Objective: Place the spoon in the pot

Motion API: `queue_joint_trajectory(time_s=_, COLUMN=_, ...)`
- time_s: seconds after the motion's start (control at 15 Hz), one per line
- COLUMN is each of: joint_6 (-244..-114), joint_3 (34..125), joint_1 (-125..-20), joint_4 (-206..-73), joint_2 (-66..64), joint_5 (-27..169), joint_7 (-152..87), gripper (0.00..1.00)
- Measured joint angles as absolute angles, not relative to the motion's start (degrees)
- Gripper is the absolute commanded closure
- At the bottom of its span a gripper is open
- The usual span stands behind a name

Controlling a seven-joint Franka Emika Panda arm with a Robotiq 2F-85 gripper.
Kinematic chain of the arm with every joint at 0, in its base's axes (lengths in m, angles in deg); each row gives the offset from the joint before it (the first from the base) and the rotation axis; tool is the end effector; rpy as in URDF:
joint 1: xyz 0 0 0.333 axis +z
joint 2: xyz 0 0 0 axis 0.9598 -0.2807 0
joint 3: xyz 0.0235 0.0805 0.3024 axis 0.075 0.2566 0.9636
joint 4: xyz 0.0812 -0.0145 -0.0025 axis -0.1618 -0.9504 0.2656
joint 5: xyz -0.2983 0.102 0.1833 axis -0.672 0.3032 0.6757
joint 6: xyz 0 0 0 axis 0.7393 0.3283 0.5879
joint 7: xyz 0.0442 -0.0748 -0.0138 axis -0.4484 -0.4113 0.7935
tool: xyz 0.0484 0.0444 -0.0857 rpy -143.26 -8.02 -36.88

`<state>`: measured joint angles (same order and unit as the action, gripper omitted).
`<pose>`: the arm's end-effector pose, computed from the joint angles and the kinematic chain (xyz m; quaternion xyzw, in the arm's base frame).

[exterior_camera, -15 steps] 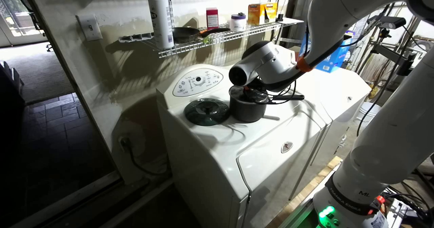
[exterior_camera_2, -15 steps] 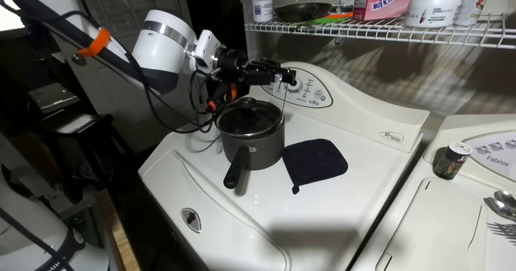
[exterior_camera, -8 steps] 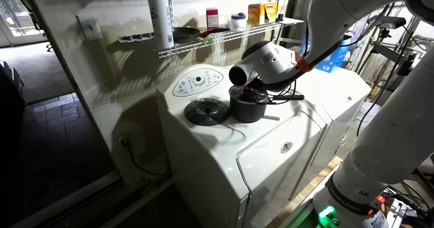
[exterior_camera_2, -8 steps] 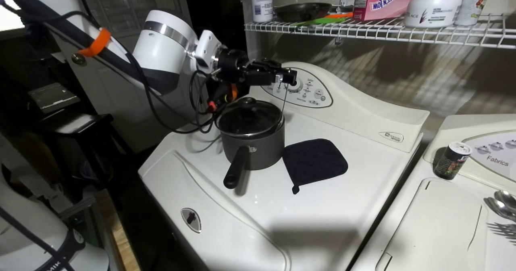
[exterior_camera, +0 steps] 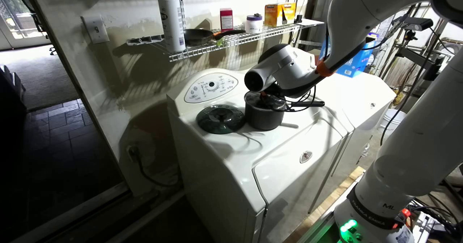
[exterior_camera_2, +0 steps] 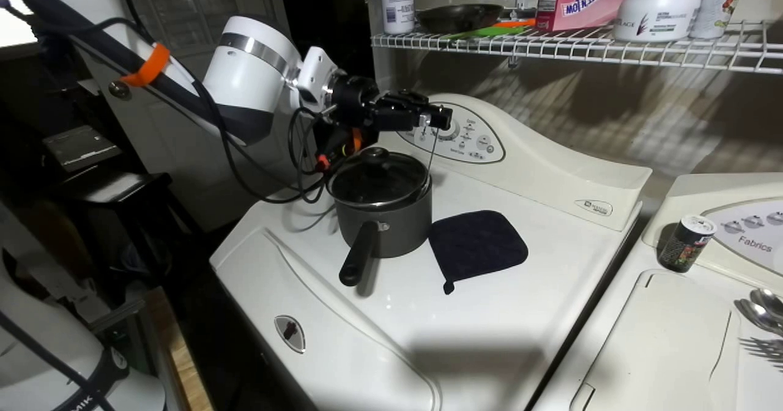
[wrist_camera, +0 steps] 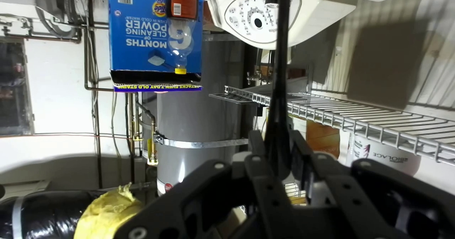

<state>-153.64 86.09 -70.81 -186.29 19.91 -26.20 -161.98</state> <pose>0.4671 -0.0283 0.3877 0.6362 -0.3861 0.5620 0.3611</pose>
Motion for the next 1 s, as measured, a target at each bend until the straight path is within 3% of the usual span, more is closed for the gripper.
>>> queue_joint_trajectory(time_s=1.0, joint_6=-152.07, joint_3=86.01, joint_1=-70.85, joint_4=-184.29, joint_2=17.39, joint_5=-26.02, joint_7=-161.84, gripper=0.95)
